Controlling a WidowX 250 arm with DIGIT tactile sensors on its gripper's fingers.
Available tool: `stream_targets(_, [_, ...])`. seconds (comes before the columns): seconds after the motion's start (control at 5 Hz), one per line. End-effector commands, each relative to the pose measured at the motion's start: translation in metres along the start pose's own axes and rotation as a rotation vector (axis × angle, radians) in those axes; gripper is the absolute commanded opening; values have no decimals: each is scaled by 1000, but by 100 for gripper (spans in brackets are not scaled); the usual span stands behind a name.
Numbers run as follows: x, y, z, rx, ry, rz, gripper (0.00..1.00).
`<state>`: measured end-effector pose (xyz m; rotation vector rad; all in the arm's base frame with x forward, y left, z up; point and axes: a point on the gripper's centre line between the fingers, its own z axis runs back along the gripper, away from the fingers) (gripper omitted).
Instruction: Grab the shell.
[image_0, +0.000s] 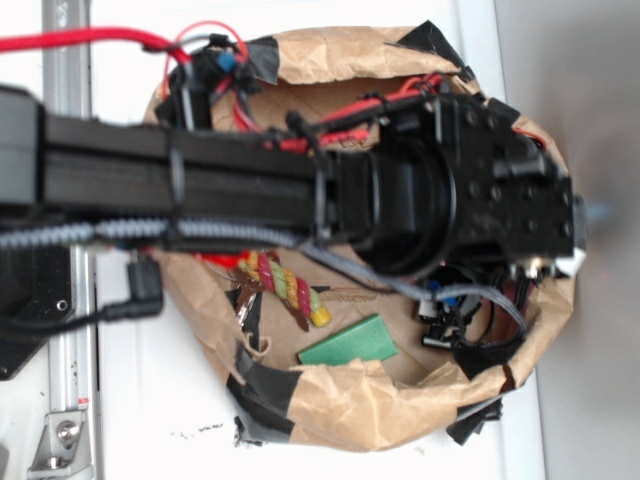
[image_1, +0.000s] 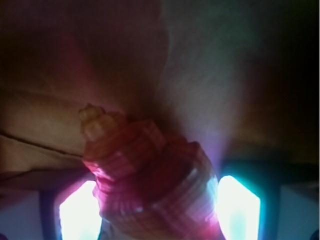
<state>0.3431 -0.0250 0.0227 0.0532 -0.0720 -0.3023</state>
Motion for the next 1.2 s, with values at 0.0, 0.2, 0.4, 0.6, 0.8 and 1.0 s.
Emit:
stream_targets(0.0, [-6, -14, 40, 38, -39, 123, 0])
stream_targets(0.2, [-39, -6, 92, 16, -38, 294, 0])
stream_targets(0.4, [-56, 1, 122, 17, -8, 424, 0])
stream_targets(0.6, [-61, 4, 136, 51, 22, 451, 0])
stream_targets(0.8, [-67, 2, 140, 31, 15, 454, 0])
stream_targets(1.0, [-73, 4, 136, 5, 9, 463, 0])
